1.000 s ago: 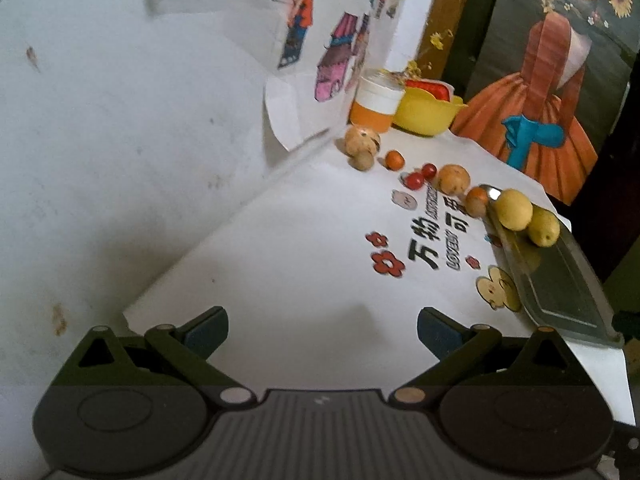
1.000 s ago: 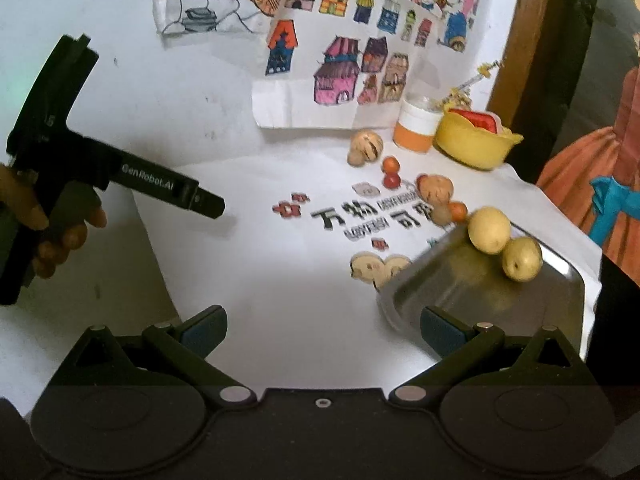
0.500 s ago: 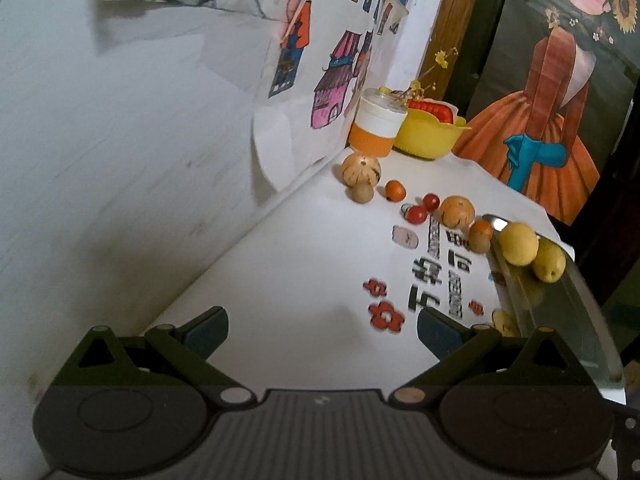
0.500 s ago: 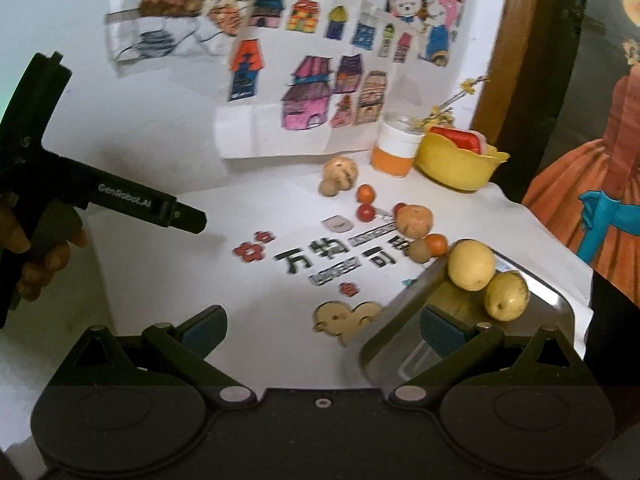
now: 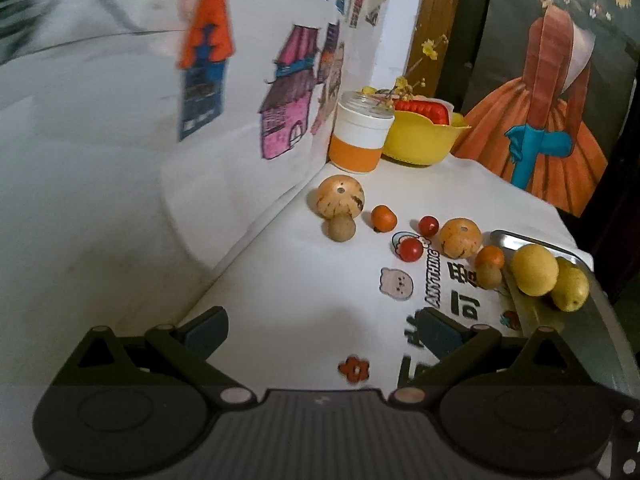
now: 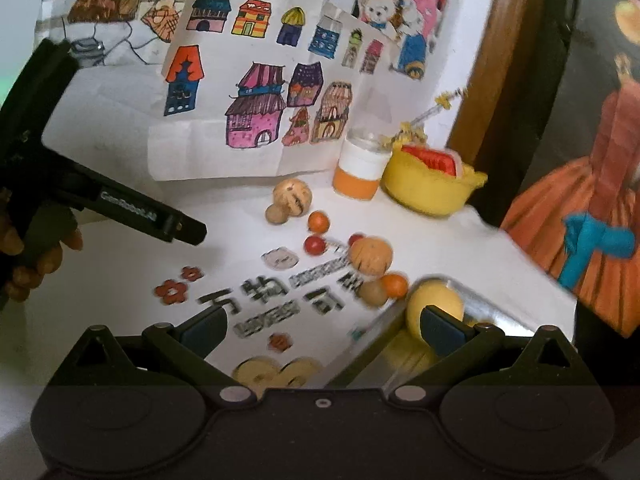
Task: Organize fruits
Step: 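Open both tools and withdraw them from the tray toward the loose fruits, then grasp a small brown round fruit with the left tool while the right tool grasps a cherry tomato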
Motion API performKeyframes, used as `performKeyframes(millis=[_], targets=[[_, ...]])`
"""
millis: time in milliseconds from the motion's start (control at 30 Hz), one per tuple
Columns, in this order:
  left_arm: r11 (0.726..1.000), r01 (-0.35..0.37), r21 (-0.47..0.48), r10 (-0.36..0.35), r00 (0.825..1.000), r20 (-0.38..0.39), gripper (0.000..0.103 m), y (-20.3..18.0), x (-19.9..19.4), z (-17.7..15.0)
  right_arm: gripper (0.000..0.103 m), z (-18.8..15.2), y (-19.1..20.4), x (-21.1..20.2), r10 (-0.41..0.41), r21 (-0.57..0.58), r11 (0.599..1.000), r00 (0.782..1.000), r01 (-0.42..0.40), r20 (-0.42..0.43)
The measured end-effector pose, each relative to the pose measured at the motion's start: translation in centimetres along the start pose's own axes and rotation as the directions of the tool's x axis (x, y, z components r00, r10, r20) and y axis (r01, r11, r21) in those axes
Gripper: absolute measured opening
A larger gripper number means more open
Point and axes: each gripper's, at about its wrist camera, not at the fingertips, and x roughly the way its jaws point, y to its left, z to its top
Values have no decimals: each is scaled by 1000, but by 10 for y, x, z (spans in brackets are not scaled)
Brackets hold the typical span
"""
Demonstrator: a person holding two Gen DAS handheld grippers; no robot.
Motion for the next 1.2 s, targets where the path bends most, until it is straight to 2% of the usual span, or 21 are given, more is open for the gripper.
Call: performKeyframes(millis=[100, 200, 333, 467, 633, 733, 800, 1200], targets=[[1000, -8, 25, 7, 1000, 3, 102, -8, 14, 12, 102, 11, -10, 10, -15, -66, 998, 999, 18, 44], [998, -21, 51, 21, 1000, 15, 102, -15, 29, 23, 102, 19, -21, 23, 17, -84, 996, 997, -11, 70], [999, -15, 51, 16, 1000, -8, 102, -15, 53, 34, 102, 25, -28, 47, 80, -104, 992, 995, -74, 62], [998, -32, 56, 33, 999, -20, 102, -13, 71, 36, 100, 24, -24, 71, 109, -147, 984, 993, -103, 34], [999, -28, 44, 29, 999, -28, 102, -13, 86, 39, 91, 24, -20, 98, 136, -146, 980, 991, -135, 3], [998, -30, 53, 31, 999, -25, 102, -15, 91, 39, 89, 24, -19, 107, 158, -125, 980, 987, -157, -1], [998, -33, 57, 34, 999, -21, 101, -16, 94, 40, 81, 25, -19, 111, 162, -124, 979, 987, -161, -4], [999, 10, 35, -9, 1000, -18, 79, -15, 105, 47, 58, 31, -26, 137, 209, -29, 977, 976, -211, -65]])
